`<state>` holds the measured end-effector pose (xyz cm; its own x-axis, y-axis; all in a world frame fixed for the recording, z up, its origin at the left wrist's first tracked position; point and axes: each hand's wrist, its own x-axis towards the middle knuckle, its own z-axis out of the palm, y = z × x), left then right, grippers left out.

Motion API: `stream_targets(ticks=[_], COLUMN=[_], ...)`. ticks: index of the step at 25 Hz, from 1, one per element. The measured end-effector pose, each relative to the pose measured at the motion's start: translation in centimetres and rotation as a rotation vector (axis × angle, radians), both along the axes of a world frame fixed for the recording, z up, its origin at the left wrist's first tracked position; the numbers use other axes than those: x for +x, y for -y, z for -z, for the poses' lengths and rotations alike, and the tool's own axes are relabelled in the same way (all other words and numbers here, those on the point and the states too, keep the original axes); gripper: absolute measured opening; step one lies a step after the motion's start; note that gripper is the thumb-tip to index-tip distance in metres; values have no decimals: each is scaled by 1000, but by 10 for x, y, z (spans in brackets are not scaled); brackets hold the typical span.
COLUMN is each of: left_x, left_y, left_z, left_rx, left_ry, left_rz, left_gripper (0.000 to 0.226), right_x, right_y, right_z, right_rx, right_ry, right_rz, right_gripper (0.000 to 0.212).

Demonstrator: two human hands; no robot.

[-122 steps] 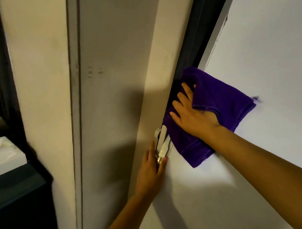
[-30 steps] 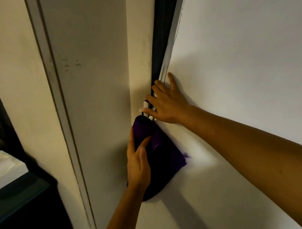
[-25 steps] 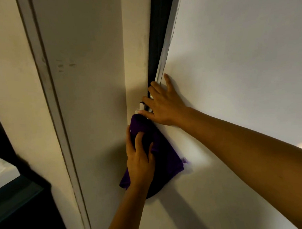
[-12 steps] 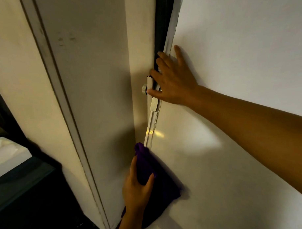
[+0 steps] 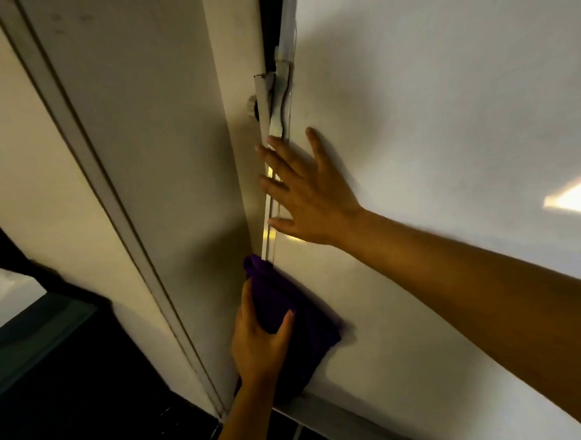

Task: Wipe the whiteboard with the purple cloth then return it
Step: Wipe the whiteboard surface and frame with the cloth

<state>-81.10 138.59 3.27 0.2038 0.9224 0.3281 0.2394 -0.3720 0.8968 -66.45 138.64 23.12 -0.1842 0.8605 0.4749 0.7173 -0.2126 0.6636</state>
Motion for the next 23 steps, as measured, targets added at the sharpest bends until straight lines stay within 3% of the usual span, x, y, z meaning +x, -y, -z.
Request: stream_targets(ticks=[7, 11, 14, 19, 21, 23], left_x=[-13, -22, -27, -36, -42, -44], left_y=[12, 2, -10, -7, -4, -3], left_z=[23, 18, 8, 35, 46, 42], left_rx=[-12, -99, -130, -112, -115, -120], left_ry=[5, -5, 9, 90, 38, -82], left_rz=[62, 218, 326, 302, 287, 298], left_gripper=[81, 86, 79, 61, 56, 67], right_x=[-13, -10, -9, -11, -10, -9], right_y=[17, 20, 18, 14, 15, 16], right_z=[38, 44, 44, 47, 48, 48], right_rx=[-3, 16, 31, 26, 33, 35], right_ry=[37, 3, 29, 66, 68, 54], right_rz=[46, 3, 2, -9, -15, -22], right_gripper=[77, 77, 78, 79, 80, 79])
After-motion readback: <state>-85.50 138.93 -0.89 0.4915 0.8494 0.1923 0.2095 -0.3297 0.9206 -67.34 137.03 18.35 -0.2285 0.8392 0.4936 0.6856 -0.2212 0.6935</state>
